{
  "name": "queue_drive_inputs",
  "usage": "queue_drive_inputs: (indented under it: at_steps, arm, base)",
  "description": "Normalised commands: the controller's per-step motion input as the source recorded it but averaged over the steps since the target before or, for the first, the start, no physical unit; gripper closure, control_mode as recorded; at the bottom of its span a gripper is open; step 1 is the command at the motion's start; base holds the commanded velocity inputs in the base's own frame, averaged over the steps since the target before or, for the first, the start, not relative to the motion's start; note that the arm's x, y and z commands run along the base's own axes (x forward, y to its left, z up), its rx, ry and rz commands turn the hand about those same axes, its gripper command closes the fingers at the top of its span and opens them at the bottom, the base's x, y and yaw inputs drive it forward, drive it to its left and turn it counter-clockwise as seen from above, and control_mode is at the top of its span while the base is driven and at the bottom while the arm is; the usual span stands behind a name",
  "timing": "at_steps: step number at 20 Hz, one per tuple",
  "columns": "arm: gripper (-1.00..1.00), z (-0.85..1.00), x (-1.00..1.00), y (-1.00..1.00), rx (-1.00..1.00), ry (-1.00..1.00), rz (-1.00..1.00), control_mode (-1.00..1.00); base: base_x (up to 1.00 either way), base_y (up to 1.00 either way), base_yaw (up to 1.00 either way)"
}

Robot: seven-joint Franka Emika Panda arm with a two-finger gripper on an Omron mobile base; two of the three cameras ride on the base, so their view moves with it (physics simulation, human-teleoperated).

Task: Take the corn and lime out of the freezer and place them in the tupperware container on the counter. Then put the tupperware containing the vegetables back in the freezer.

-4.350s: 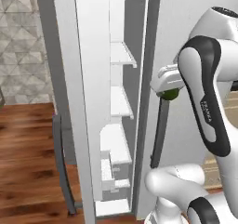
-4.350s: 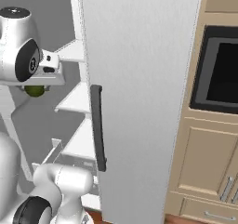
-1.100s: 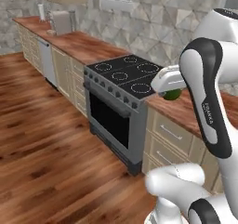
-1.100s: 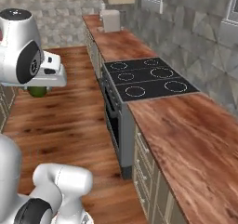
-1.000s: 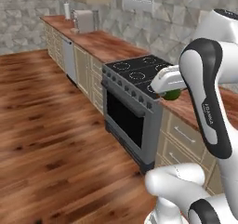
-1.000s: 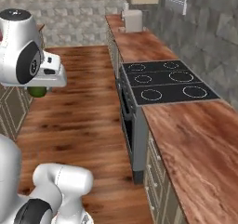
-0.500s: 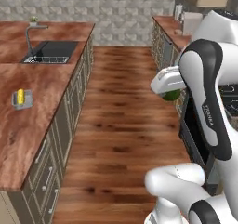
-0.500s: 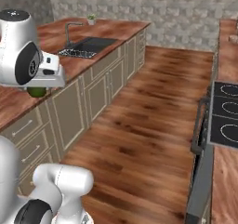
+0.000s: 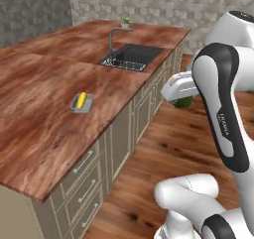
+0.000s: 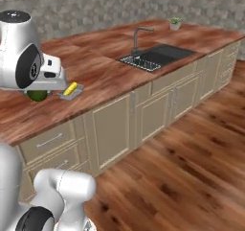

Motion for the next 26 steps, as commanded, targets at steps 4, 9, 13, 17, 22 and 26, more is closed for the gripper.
queue_drive_inputs:
  at_steps: [4,9,13,17,22,26]
  arm:
    - [1.0,0.0,0.0,0.0,0.0,0.0,0.0,1.0]
    - [1.0,0.0,0.0,0.0,0.0,0.0,0.0,1.0]
    - [1.0,0.0,0.0,0.0,0.0,0.0,0.0,1.0]
    - [1.0,0.0,0.0,0.0,0.0,0.0,0.0,1.0]
    - [1.0,0.0,0.0,0.0,0.0,0.0,0.0,1.0]
    - [1.0,0.0,0.0,0.0,0.0,0.0,0.0,1.0]
  base:
    - [0.99,-0.04,0.62]
    - [0.85,-0.26,0.56]
    - [0.48,-0.61,0.49]
    - [0.45,-0.71,0.46]
    - [0.67,-0.56,0.45]
    - [0.75,-0.43,0.42]
